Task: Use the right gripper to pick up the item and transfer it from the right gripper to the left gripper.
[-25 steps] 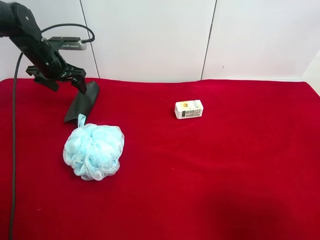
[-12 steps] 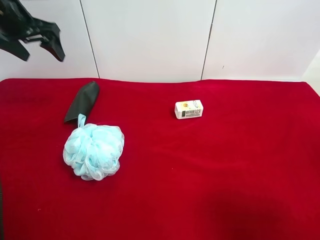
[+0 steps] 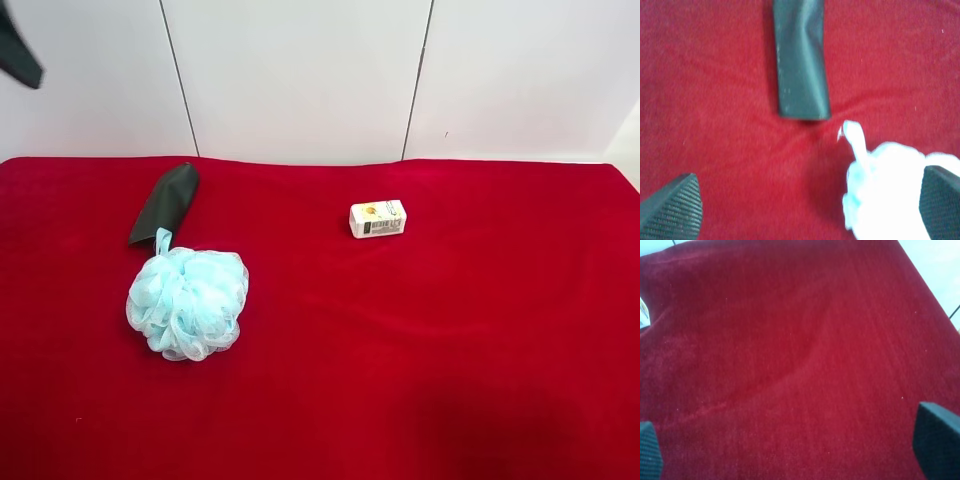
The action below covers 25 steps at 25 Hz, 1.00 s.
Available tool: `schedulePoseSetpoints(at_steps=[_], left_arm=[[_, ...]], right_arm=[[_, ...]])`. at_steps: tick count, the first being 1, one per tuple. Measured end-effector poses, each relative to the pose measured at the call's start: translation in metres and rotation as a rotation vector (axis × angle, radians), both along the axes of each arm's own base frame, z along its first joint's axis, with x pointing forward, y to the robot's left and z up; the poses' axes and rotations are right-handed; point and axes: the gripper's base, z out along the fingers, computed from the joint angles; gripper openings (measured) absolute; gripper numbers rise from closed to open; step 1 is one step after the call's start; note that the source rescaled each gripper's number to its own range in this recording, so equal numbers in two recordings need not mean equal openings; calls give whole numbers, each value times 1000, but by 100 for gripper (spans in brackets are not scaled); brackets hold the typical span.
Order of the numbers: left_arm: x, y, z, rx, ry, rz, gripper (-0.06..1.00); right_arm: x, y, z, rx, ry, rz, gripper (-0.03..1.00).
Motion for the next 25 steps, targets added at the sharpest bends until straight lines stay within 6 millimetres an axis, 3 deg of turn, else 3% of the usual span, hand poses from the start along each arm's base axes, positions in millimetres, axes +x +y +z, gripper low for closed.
schedulePoseSetpoints(at_steps=[6, 13, 19, 25], left_arm=[[-83, 4, 4, -9, -102, 11, 74], [-167, 7, -14, -11, -159, 5, 74], [-203, 8, -36, -16, -214, 4, 74], [-202, 8, -72, -11, -119, 5, 74]], right_arm=[[0, 0, 0, 0, 0, 0, 99], [0, 0, 0, 0, 0, 0, 99], [0, 0, 0, 0, 0, 0, 99], [0, 0, 0, 0, 0, 0, 99]])
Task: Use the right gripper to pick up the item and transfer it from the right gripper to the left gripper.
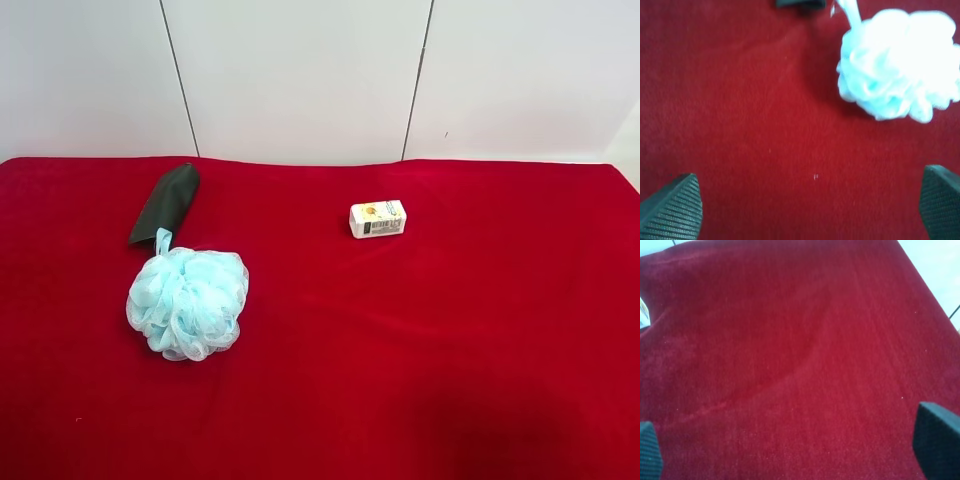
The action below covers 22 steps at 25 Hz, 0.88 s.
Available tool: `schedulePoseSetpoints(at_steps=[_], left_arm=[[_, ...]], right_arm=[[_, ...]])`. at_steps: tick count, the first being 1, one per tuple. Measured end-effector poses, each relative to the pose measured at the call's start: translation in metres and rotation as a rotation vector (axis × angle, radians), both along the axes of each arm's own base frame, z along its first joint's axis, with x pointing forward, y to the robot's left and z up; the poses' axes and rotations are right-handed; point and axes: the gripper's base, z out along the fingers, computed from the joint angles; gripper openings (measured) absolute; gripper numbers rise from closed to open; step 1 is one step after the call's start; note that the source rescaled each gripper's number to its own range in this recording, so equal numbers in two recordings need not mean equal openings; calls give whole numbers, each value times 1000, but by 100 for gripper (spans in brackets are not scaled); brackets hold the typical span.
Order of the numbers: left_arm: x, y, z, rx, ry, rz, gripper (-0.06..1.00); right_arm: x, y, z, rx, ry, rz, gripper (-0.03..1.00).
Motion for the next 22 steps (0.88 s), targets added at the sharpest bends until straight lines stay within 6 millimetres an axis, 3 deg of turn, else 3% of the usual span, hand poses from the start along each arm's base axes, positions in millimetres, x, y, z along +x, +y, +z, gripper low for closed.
schedulePoseSetpoints(at_steps=[11, 22], left_arm=[[-18, 6, -34, 40, -151, 51, 74], [-51, 7, -35, 34, -359, 57, 74]], right_arm=[[0, 0, 0, 0, 0, 0, 99], [0, 0, 0, 0, 0, 0, 99]])
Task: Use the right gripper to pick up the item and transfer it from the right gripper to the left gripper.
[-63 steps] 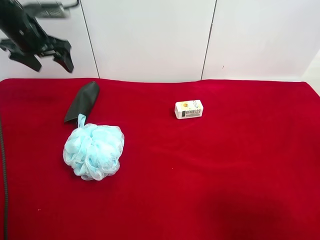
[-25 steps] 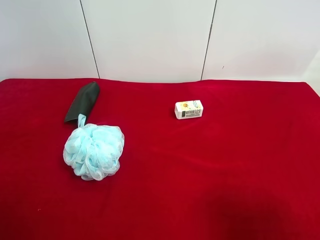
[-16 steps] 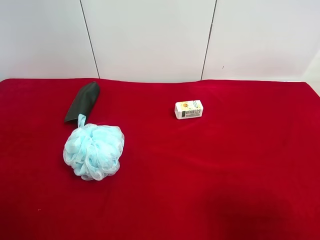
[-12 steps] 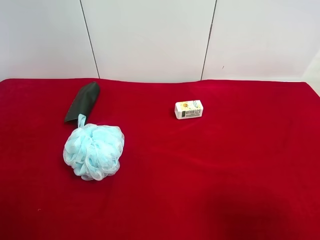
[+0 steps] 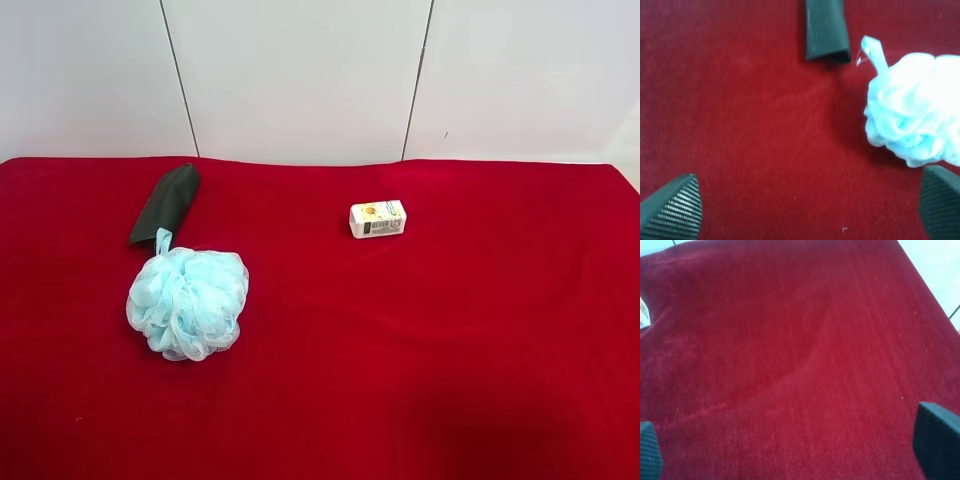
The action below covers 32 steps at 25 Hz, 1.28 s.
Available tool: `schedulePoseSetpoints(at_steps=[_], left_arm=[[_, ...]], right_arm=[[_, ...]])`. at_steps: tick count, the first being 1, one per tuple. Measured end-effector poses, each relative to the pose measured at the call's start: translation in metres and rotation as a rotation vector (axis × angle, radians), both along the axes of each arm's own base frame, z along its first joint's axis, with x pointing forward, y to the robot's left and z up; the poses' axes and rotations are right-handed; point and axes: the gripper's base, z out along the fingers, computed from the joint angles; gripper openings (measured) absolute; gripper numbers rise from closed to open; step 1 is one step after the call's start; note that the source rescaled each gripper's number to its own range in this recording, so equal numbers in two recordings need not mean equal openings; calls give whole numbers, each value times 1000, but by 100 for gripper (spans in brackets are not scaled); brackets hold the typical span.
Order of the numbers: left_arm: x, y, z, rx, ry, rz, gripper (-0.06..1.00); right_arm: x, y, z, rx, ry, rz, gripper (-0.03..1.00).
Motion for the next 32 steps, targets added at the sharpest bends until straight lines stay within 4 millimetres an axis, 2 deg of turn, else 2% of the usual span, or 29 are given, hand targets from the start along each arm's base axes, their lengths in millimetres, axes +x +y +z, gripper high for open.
schedulePoseSetpoints(at_steps=[32], left_arm=[[0, 0, 0, 0, -2, 0, 74]], right_arm=[[0, 0, 0, 0, 0, 0, 99]])
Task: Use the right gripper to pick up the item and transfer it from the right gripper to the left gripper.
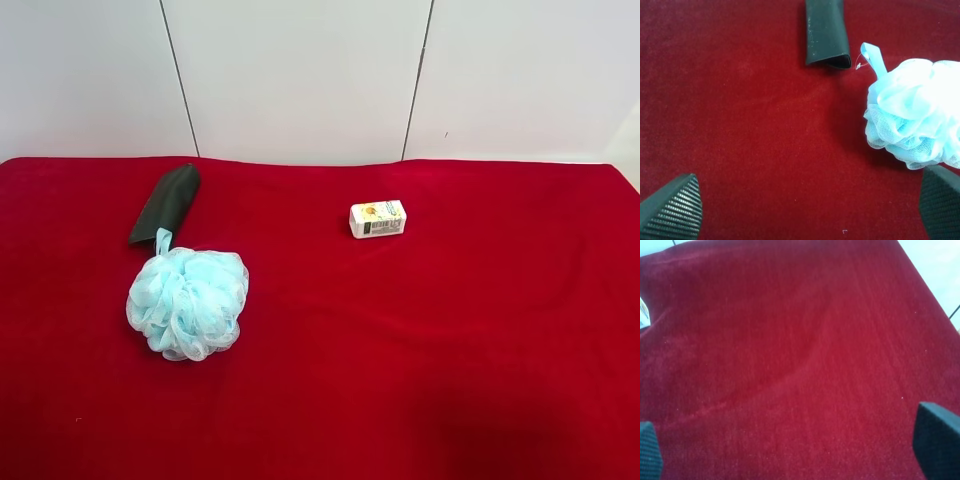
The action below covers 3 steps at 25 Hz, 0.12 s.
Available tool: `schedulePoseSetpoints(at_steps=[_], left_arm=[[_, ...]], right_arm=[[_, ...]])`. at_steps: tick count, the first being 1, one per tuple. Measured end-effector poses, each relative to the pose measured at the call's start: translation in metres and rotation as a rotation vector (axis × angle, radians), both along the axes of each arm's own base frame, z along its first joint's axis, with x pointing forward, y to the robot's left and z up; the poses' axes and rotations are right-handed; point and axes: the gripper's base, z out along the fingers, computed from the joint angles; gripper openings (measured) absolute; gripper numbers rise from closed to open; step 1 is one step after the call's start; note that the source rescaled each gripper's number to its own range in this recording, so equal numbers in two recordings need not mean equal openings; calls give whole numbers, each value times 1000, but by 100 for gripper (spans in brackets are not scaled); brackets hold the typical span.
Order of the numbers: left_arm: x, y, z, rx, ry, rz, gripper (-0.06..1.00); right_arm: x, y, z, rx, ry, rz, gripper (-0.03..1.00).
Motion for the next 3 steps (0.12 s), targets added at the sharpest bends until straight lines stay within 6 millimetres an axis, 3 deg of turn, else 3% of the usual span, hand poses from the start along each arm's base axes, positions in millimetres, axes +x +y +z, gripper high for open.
schedulePoseSetpoints(at_steps=[3], left_arm=[[0, 0, 0, 0, 0, 0, 74]], right_arm=[[0, 0, 0, 0, 0, 0, 99]])
